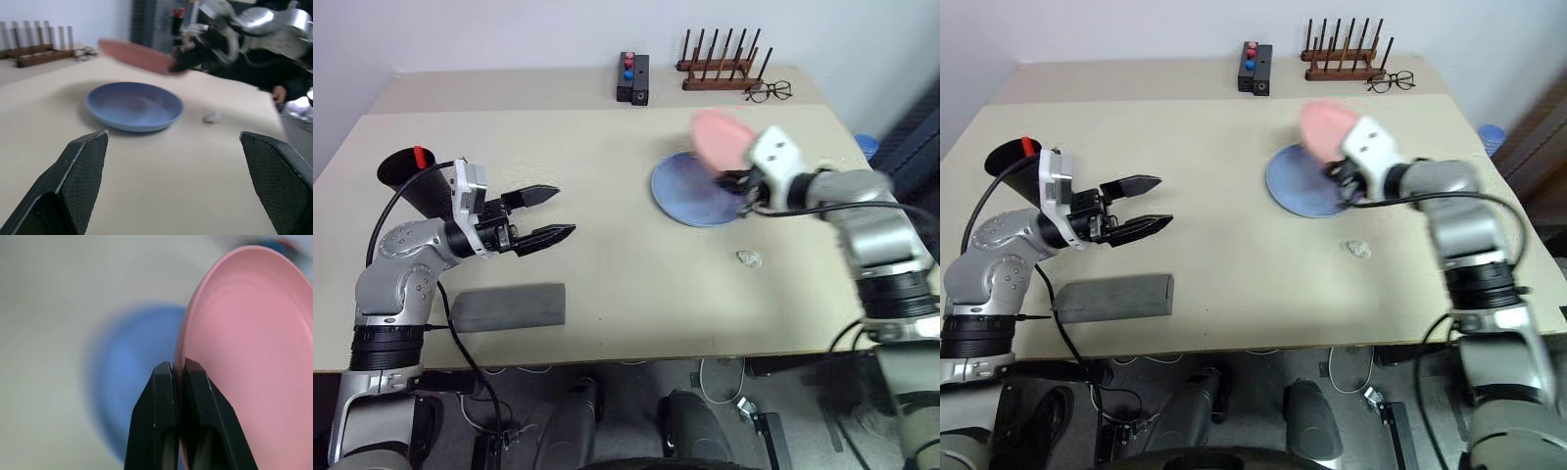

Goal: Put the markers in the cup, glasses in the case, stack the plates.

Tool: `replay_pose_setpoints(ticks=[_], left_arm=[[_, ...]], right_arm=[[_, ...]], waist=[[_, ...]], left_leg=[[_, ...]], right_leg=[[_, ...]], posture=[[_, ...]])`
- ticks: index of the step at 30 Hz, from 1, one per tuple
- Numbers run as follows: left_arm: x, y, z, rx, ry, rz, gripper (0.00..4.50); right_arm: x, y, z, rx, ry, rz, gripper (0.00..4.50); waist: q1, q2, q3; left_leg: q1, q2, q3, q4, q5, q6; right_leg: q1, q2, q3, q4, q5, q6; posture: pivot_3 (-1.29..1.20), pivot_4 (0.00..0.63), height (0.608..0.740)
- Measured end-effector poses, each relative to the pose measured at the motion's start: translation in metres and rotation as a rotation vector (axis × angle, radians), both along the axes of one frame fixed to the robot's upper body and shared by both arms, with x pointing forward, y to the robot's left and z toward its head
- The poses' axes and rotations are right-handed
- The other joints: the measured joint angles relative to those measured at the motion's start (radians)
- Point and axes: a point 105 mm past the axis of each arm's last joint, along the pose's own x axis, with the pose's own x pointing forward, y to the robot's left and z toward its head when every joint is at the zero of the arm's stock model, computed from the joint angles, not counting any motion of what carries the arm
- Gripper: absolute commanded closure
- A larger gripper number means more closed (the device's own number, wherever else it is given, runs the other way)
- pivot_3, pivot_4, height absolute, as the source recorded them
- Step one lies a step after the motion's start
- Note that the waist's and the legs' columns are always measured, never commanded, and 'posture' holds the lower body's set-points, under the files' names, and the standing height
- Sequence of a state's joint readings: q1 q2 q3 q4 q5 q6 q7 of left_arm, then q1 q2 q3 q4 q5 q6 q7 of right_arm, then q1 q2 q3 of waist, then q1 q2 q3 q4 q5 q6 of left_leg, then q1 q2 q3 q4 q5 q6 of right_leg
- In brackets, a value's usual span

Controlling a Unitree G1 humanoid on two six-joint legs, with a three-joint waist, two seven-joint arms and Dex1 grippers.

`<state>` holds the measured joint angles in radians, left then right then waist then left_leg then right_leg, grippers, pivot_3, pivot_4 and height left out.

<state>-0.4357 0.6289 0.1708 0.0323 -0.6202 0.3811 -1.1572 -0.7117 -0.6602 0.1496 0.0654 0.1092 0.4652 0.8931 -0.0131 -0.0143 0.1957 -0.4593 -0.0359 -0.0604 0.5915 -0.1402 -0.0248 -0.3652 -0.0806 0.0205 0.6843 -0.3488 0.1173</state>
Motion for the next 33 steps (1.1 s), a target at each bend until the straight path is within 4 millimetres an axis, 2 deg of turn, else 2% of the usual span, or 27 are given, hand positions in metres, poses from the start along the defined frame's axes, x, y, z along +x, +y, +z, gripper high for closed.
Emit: replay_pose_setpoints(ticks=[2,4,5,7,10,14,18,22,28,31,33], left_arm=[[-0.004,0.002,-0.005,0.002,0.009,0.018,0.00],[-0.007,0.004,-0.012,0.004,0.028,0.031,0.00],[-0.009,0.003,-0.013,0.004,0.035,0.029,0.00],[-0.012,0.000,-0.011,-0.003,0.037,0.017,0.00],[-0.014,-0.001,-0.005,-0.004,0.014,0.018,0.00],[-0.015,0.000,-0.006,-0.013,0.025,0.025,0.00],[-0.023,-0.004,-0.003,-0.063,0.064,-0.033,0.00],[-0.051,-0.013,0.003,-0.049,0.115,-0.195,0.00],[-0.053,-0.025,-0.004,-0.033,0.134,-0.251,0.00],[-0.048,-0.023,-0.008,-0.027,0.142,-0.247,0.00],[-0.046,-0.021,-0.009,-0.025,0.142,-0.244,0.00]], right_arm=[[-0.006,0.012,-0.014,-0.032,0.015,0.047,4.48],[-0.009,0.011,-0.026,-0.061,0.040,0.054,4.48],[-0.010,0.009,-0.032,-0.076,0.050,0.056,4.17],[-0.007,0.005,-0.036,-0.093,0.051,0.047,3.49],[0.002,-0.008,-0.038,-0.127,0.045,0.007,2.02],[0.004,-0.010,-0.035,-0.128,0.028,0.013,0.05],[-0.006,-0.023,-0.031,-0.087,0.131,0.016,0.05],[-0.032,-0.061,-0.041,-0.118,0.312,-0.043,0.05],[-0.039,-0.077,-0.059,-0.109,0.426,-0.139,0.05],[-0.043,-0.083,-0.070,-0.125,0.459,-0.173,0.89],[-0.044,-0.084,-0.074,-0.131,0.469,-0.184,1.85]], waist=[[0.007,0.000,0.000],[0.009,0.000,0.000],[0.008,0.000,0.000],[0.004,0.000,0.000],[-0.001,0.000,0.000],[-0.005,0.000,0.000],[0.003,0.000,0.000],[0.004,0.000,0.000],[-0.005,0.001,-0.001],[0.000,0.001,-0.001],[0.001,0.001,-0.001]], left_leg=[[-0.001,-0.002,0.000,0.001,0.000,0.000],[-0.001,-0.002,0.000,0.002,0.000,0.001],[-0.001,-0.002,0.000,0.002,0.000,0.001],[0.000,-0.002,-0.001,0.002,0.001,0.001],[0.001,-0.001,0.000,0.002,0.001,0.001],[0.000,-0.001,0.000,0.000,0.001,0.001],[0.000,-0.001,0.000,0.001,0.001,0.001],[0.000,-0.001,-0.001,0.001,0.000,0.001],[0.001,0.000,0.000,0.000,0.000,0.001],[-0.001,0.000,0.000,0.000,0.000,0.001],[-0.001,0.000,0.000,0.000,0.000,0.001]], right_leg=[[0.000,-0.001,-0.001,0.000,0.000,0.000],[0.000,-0.001,-0.001,0.000,0.001,0.001],[0.000,-0.001,-0.001,0.000,0.001,0.002],[0.001,-0.001,-0.001,0.000,0.001,0.002],[0.001,-0.001,0.000,0.000,0.001,0.001],[0.000,0.000,0.000,0.000,0.001,0.001],[0.000,-0.001,0.000,0.000,0.001,0.001],[0.002,-0.004,0.000,-0.002,0.001,0.001],[0.001,-0.003,0.002,-0.002,0.000,-0.003],[-0.001,-0.003,0.002,-0.002,0.001,0.000],[-0.001,-0.003,0.002,-0.002,0.001,0.000]], posture=[[0.00,0.150,0.735],[0.00,0.150,0.735],[0.00,0.150,0.735],[0.00,0.150,0.735],[0.00,0.150,0.735],[0.00,0.150,0.735],[0.00,0.150,0.735],[0.00,0.150,0.735],[0.00,0.150,0.735],[0.00,0.150,0.735],[0.00,0.150,0.735]])
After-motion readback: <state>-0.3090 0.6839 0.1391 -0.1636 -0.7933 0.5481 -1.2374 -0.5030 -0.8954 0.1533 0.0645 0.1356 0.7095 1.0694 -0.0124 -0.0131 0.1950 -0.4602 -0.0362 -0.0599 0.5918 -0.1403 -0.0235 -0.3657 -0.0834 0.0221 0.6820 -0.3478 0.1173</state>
